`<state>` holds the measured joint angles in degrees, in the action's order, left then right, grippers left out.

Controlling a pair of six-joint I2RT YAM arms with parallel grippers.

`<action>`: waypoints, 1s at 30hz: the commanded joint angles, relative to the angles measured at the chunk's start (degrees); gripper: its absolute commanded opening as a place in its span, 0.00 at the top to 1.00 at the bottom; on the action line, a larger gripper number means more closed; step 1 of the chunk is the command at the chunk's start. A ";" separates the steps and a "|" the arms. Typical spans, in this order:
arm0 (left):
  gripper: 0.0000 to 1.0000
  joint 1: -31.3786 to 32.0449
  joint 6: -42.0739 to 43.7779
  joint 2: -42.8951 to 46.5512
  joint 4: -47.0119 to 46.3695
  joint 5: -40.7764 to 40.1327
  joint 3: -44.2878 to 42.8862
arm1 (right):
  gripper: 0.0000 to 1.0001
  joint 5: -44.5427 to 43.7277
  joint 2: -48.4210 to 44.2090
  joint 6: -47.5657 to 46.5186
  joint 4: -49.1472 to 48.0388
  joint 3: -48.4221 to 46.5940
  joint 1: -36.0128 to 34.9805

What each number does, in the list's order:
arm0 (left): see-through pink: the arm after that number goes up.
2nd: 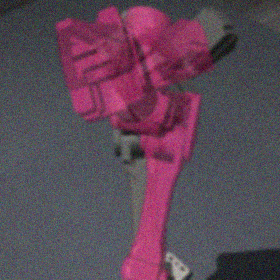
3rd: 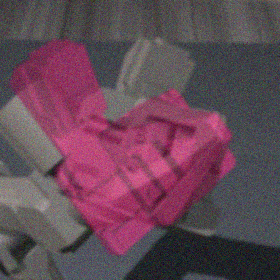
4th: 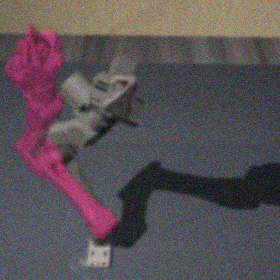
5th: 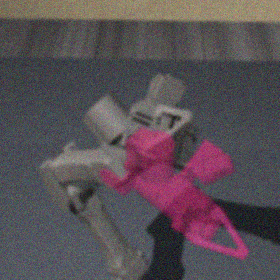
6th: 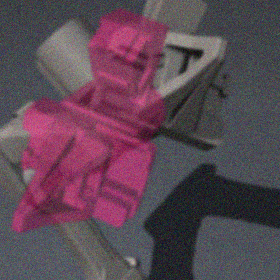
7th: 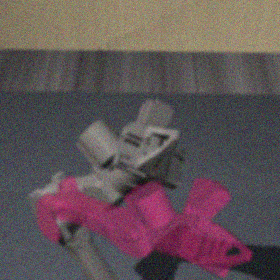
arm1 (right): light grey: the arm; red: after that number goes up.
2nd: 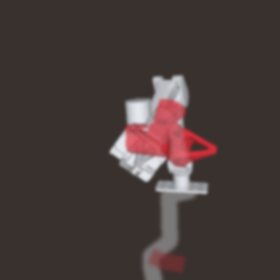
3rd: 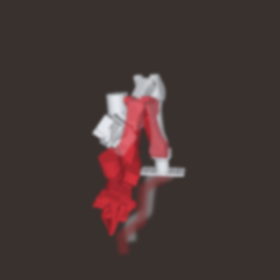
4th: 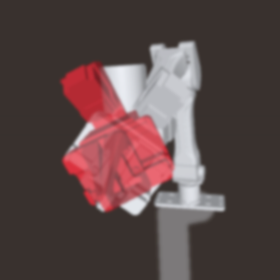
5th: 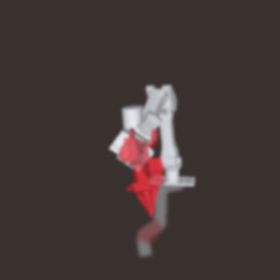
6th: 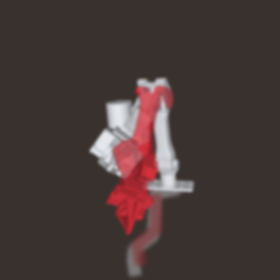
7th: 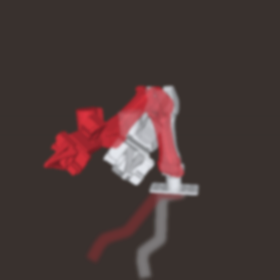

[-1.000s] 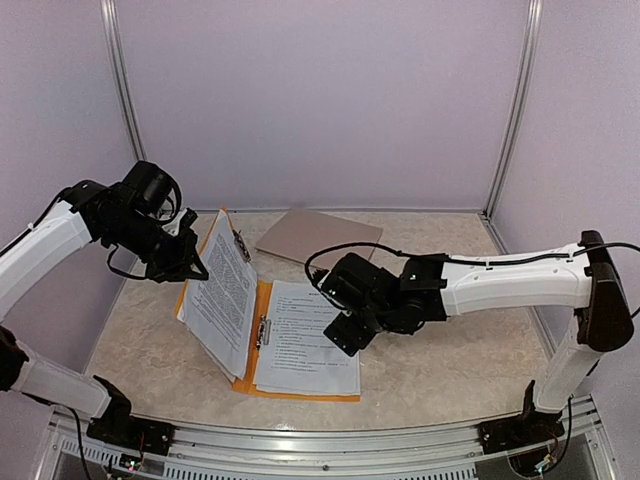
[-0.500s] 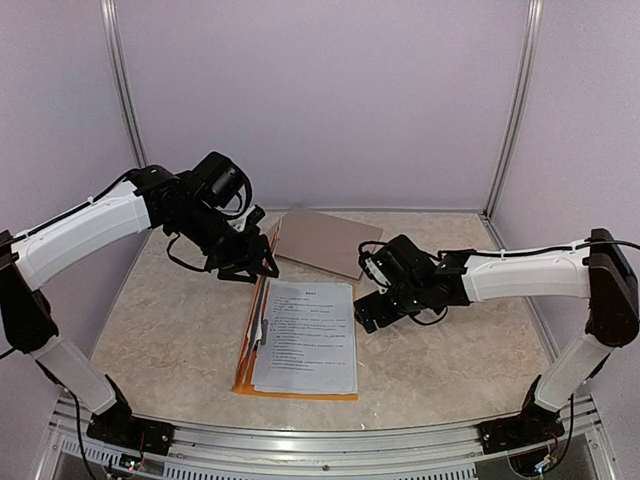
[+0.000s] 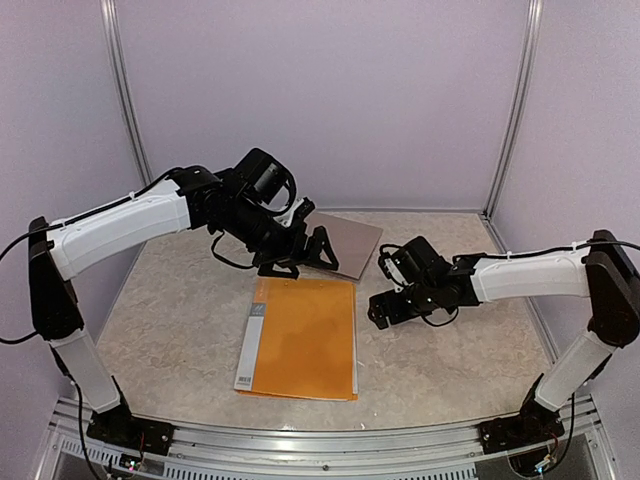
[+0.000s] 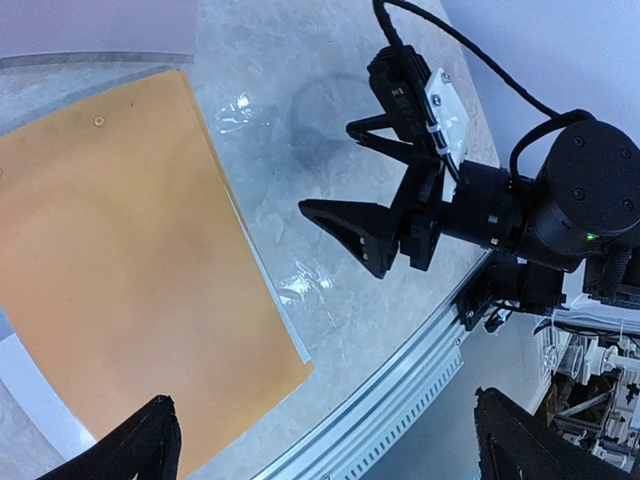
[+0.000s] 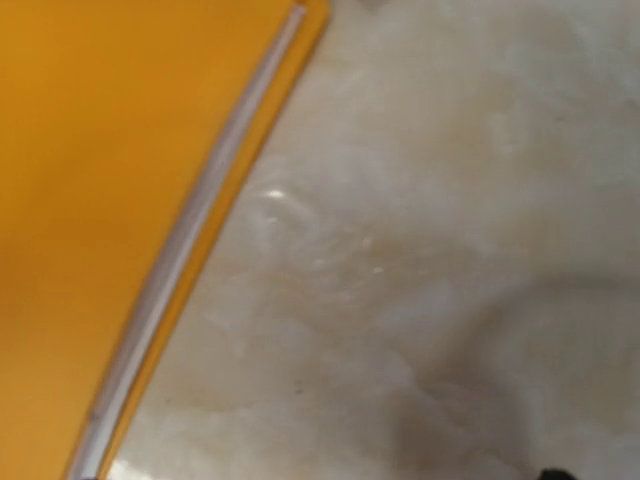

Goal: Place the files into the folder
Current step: Close the folder with files at the center of the board, then adjust the folder with files at the center of the board.

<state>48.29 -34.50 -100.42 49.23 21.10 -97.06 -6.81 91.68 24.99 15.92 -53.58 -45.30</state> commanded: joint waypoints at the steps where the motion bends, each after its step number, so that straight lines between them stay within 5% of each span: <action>1: 0.01 -2.34 -0.76 5.00 -3.60 -6.22 7.80 | 0.07 0.44 -2.36 -0.01 -0.22 0.92 1.59; 11: 0.01 -16.39 -8.32 13.00 -17.84 -5.62 34.92 | 0.07 11.56 2.98 4.24 -12.18 2.29 1.49; 30: 0.01 -15.30 -10.42 0.87 -29.24 -1.85 38.91 | 0.11 19.85 13.60 8.05 -21.85 0.25 0.12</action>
<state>31.57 -43.72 -98.13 23.27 18.44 -58.54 10.55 103.88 32.29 -4.45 -52.99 -44.84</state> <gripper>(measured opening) 0.988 0.898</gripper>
